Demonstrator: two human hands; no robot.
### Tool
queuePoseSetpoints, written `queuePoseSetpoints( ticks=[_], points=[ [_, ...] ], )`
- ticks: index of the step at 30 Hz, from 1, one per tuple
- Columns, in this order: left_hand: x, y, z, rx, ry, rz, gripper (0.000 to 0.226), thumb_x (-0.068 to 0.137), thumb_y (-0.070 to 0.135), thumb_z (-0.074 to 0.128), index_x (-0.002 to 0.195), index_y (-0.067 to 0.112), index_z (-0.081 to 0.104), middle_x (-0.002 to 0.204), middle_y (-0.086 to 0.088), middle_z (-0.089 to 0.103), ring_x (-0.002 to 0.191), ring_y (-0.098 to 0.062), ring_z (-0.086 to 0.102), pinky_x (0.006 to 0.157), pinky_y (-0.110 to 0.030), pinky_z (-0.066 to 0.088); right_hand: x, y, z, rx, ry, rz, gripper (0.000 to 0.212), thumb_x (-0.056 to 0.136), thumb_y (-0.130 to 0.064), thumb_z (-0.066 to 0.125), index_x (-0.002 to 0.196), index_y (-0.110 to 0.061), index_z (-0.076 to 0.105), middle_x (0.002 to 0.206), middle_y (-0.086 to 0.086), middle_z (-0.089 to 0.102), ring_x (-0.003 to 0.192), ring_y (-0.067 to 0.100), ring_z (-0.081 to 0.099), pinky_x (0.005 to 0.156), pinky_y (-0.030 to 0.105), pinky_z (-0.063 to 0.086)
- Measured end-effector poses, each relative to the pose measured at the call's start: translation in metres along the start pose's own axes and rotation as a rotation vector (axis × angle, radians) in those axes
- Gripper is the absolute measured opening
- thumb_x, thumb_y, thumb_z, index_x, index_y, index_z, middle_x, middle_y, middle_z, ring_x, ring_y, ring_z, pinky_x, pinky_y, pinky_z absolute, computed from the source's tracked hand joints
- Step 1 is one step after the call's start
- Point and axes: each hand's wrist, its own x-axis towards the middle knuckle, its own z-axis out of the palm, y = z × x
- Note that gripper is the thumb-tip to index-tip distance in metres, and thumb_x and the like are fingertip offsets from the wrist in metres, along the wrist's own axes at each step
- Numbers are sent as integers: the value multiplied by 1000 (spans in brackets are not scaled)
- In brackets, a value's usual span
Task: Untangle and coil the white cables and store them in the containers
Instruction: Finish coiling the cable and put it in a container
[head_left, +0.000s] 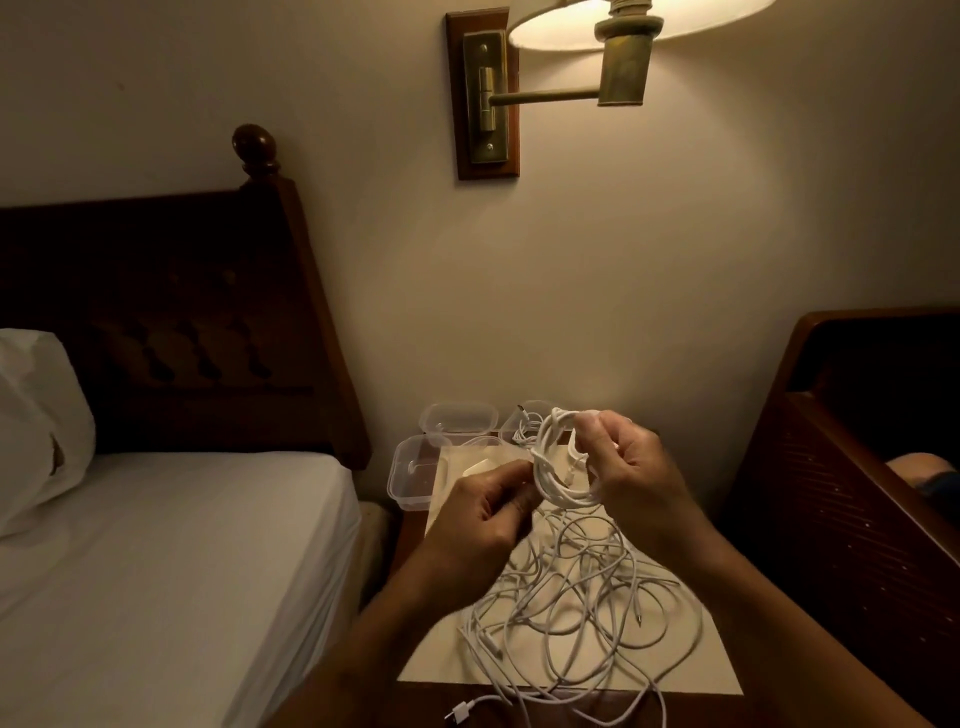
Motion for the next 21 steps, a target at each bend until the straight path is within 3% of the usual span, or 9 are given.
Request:
queuePoseSetpoints(
  ticks=[3,6,9,11,13,16,19,21],
  points=[
    [4,-5,-17,184,2,-17,27,106,14,50,123,26,68,80,9,64,64,-4,47,61,-23,43,-2,7,-10,-81,-238,81,23,105,-39,44,101,-22,59,90,3,64,79,12,60,73,35,53],
    [11,-6,-26,325,-34,-54,26,106,17,50,126,24,65,81,6,62,63,-4,45,61,-27,43,-8,13,-14,-48,-356,103,15,105,-32,45,117,-27,54,100,0,62,88,5,58,80,28,51],
    [15,-5,-33,515,-41,-41,26,104,14,50,121,24,67,77,21,59,68,-2,51,65,-18,40,-7,21,-17,-175,-407,86,37,107,-32,42,143,-34,37,117,-1,66,105,17,62,92,34,52],
    [15,-3,-39,719,-26,-15,23,101,12,51,110,25,68,72,22,55,71,1,53,62,-17,37,-5,26,-22,-333,-412,47,49,106,-31,44,152,-35,27,91,-7,69,83,12,61,75,24,51],
    [13,-2,-48,900,-9,5,20,100,14,53,101,29,67,74,21,55,71,1,53,61,-24,39,-4,29,-32,-432,-403,-4,55,105,-25,47,155,-31,24,65,-9,55,60,6,47,60,17,40],
    [11,-2,-55,975,-9,18,18,102,19,54,102,32,66,76,22,53,69,0,51,61,-23,40,-3,33,-44,-487,-407,-50,54,104,-22,48,153,-35,27,64,-10,51,58,4,43,59,14,38],
    [13,-5,-51,922,13,32,17,102,20,52,97,31,63,70,21,50,66,-1,49,57,-23,32,-4,36,-39,-357,-409,-62,46,104,-20,51,146,-37,39,62,-14,58,55,5,43,55,17,34],
    [14,-8,-46,862,-14,29,19,102,17,52,93,31,62,69,19,53,67,-1,51,56,-22,29,-4,36,-34,-309,-400,-71,43,100,-30,56,141,-40,46,68,-19,63,55,5,43,53,22,35]
  ],
)
